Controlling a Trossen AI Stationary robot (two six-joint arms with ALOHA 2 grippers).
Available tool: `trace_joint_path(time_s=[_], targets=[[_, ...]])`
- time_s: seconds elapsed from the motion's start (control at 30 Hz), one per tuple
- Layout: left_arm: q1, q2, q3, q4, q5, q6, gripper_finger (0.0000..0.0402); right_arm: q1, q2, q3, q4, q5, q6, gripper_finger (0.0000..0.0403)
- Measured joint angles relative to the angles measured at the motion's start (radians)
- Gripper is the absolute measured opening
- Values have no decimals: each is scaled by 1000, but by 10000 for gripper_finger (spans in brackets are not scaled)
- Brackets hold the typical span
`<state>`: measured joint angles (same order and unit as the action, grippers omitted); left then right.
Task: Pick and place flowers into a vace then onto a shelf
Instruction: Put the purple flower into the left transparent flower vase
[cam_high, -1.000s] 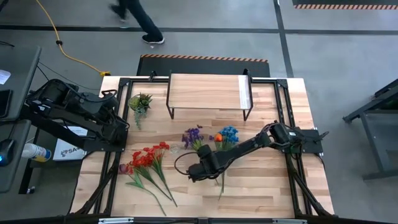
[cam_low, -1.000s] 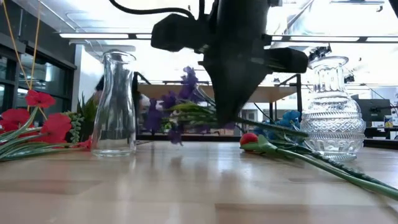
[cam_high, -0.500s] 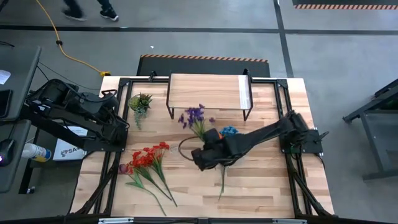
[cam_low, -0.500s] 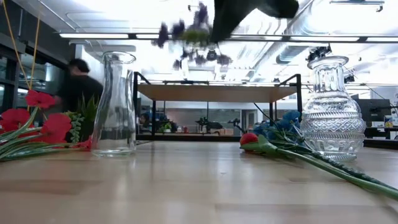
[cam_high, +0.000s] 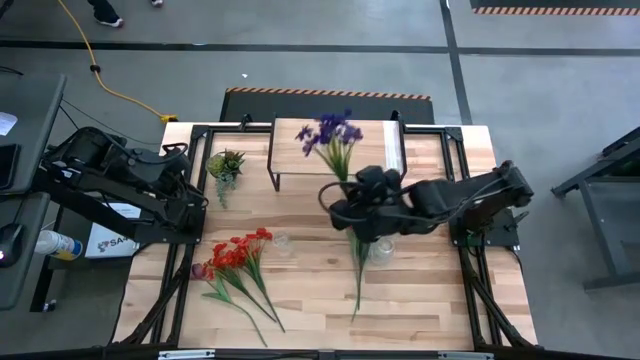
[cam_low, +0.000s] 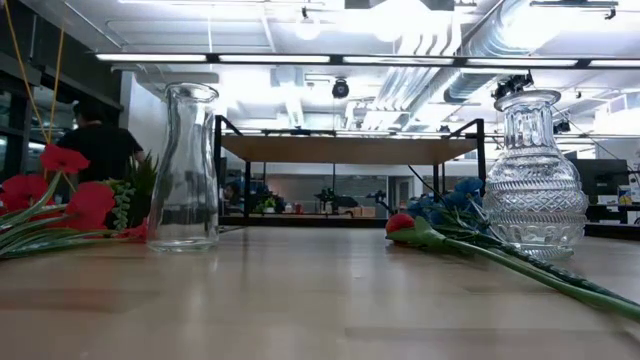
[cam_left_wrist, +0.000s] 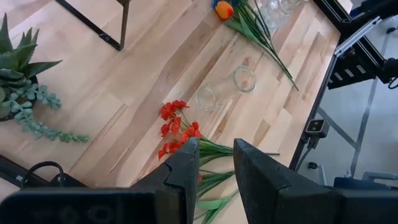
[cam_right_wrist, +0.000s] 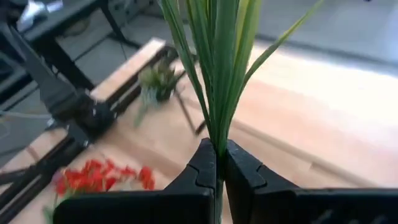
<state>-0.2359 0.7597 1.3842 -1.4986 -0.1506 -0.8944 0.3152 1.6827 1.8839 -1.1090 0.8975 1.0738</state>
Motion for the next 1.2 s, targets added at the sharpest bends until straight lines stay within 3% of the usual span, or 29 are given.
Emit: trace_joint_path(time_s=[0.17, 0.3, 0.7, 1.2], targets=[[0, 0, 0, 0, -2, -1, 136, -11, -46, 0, -7, 111, -115, 3], [0, 4, 0, 1, -2, -13, 136, -28, -67, 0, -13, 142, -169, 4], [0, 4, 0, 8, -121, -27, 136, -95, -62, 0, -12, 50, -371, 3], [0, 4, 0, 8, -125, -31, 136, -220, -158, -2, -118, 70, -457, 4]])
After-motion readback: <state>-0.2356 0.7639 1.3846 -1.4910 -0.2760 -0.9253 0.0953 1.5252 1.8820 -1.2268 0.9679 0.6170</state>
